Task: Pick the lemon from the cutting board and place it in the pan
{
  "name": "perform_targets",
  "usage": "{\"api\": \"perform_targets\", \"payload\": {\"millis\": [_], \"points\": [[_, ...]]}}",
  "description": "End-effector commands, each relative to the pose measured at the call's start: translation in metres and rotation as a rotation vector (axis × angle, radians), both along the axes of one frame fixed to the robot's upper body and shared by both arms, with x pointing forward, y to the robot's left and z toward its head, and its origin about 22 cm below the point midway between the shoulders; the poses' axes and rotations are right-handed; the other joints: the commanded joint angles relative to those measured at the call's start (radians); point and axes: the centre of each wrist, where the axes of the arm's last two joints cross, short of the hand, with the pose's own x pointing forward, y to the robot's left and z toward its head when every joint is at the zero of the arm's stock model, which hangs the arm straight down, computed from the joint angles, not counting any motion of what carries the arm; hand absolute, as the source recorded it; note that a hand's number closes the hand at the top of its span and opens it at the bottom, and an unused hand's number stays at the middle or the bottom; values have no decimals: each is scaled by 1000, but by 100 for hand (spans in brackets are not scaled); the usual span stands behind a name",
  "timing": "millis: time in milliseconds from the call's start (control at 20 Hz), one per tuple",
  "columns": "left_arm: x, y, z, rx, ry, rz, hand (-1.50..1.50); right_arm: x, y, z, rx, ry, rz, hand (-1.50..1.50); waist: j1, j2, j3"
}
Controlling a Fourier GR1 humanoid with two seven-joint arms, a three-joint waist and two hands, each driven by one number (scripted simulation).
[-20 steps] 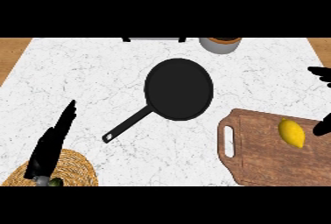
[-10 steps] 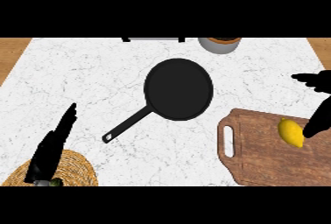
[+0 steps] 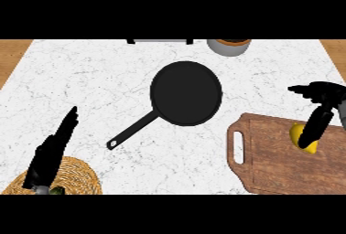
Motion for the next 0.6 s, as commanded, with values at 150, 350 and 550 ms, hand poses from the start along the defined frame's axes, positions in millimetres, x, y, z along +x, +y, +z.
{"api": "perform_targets", "payload": {"millis": [150, 350, 550], "points": [[12, -2, -9, -3, -13, 17, 0, -3, 13, -12, -109, 99, -20, -150, -8, 0, 0], [-3, -11, -16, 7, 3, 3, 0, 0, -17, -19, -124, 141, -34, -150, 0, 2, 0], [-6, 11, -6, 1, 18, 5, 0, -16, -14, -43, -120, 139, -17, -150, -4, 0, 0]]}}
